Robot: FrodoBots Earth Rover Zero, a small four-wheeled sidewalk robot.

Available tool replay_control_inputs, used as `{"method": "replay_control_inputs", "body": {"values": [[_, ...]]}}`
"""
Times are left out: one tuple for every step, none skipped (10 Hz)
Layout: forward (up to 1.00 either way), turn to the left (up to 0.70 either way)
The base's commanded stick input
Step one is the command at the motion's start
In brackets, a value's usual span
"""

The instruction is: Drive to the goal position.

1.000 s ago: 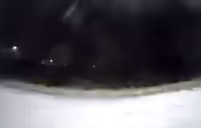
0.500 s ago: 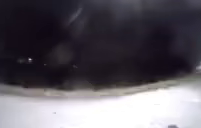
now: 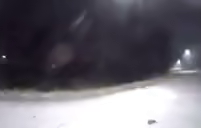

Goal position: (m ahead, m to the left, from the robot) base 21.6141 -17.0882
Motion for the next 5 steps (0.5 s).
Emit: {"method": "replay_control_inputs", "body": {"values": [[0.00,-0.40],[0.00,-0.40],[0.00,-0.40],[0.00,-0.40],[0.00,-0.40]]}}
